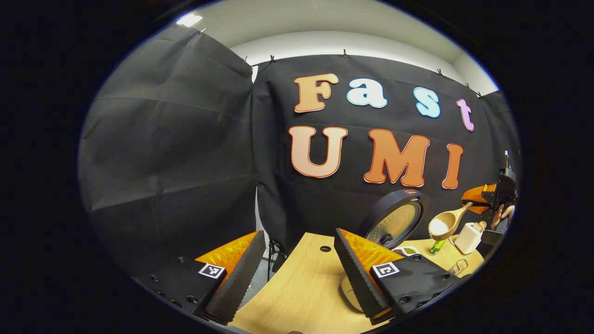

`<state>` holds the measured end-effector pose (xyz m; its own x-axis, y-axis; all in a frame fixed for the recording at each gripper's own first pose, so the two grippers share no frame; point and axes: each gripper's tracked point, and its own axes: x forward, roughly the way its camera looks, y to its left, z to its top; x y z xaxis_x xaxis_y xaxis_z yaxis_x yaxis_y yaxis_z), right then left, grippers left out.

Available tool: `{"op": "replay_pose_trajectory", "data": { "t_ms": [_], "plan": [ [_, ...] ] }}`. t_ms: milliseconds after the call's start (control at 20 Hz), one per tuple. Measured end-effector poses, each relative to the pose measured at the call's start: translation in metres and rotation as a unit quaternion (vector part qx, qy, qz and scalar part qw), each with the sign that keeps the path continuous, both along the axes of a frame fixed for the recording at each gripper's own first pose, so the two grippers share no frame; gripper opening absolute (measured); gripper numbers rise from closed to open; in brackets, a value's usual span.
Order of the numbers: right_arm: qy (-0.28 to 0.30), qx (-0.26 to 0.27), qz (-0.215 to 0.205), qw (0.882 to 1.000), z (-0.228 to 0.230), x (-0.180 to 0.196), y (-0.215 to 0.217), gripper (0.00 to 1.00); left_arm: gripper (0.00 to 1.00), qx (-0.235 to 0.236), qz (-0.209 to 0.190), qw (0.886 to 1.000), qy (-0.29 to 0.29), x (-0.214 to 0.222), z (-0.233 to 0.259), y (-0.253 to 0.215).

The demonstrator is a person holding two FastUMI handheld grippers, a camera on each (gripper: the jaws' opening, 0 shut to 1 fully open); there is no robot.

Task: Close the left gripper, press the button to open the rice cooker; take a wooden spoon from the chopstick holder with the right hand, scoop a spoonful of rice and pour it into the rice cooker, then put the wooden spoon back into the chopstick holder.

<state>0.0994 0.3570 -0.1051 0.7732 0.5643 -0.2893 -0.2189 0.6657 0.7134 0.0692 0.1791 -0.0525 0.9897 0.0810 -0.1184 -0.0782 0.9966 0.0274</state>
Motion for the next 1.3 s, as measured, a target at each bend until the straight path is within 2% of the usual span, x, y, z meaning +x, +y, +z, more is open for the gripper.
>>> {"op": "replay_pose_trajectory", "data": {
  "t_ms": [500, 600, 1300],
  "plan": [
    [-0.068, -0.085, 0.013, 0.994, 0.01, 0.0, 0.013, 0.09, 0.97, -0.011, 0.006, 1.0, 0.003, 0.006, -0.008, 0.009],
    [-0.078, -0.097, 0.018, 0.992, 0.011, -0.002, 0.016, 0.09, 0.99, -0.012, 0.007, 1.0, 0.002, 0.007, -0.008, 0.011],
    [-0.137, -0.163, 0.042, 0.976, 0.02, -0.008, 0.033, 0.09, 0.97, -0.013, 0.006, 1.0, 0.001, 0.009, -0.012, 0.014]
  ]
}}
